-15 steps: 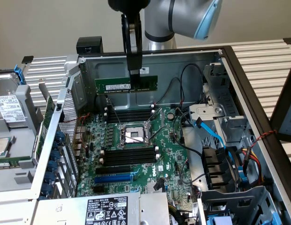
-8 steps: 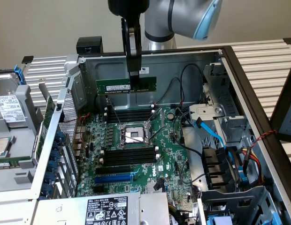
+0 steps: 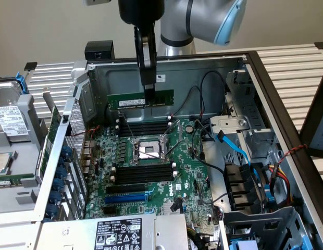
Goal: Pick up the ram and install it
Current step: 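Insert the ram into the slot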
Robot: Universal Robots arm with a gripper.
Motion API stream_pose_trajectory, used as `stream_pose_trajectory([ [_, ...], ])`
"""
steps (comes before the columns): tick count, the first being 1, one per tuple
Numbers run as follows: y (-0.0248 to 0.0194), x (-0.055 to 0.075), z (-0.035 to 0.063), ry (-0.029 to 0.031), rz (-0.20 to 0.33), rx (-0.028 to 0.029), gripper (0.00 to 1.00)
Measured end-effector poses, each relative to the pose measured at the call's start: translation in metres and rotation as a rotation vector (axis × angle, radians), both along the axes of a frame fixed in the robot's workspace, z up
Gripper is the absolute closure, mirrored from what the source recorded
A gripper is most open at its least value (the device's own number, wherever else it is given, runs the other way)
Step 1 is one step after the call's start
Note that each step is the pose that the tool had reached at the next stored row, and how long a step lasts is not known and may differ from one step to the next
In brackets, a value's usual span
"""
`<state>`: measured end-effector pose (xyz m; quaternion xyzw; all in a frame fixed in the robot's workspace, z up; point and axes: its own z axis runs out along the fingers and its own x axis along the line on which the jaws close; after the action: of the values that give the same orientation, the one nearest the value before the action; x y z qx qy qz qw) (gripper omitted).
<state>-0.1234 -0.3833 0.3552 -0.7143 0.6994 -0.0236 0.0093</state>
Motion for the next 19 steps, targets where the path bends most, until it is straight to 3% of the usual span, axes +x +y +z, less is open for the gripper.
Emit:
stream_pose_trajectory([
  [3, -0.0001, -0.002, -0.0056, -0.0008, 0.0, -0.0002, 0.87],
  [7, -0.0038, -0.002, -0.0128, -0.0009, 0.0, -0.0002, 0.87],
  [12, -0.004, -0.002, -0.0215, -0.001, -0.001, -0.0002, 0.87],
  [19, -0.0041, -0.002, -0.0238, -0.0011, -0.001, 0.0, 0.87],
])
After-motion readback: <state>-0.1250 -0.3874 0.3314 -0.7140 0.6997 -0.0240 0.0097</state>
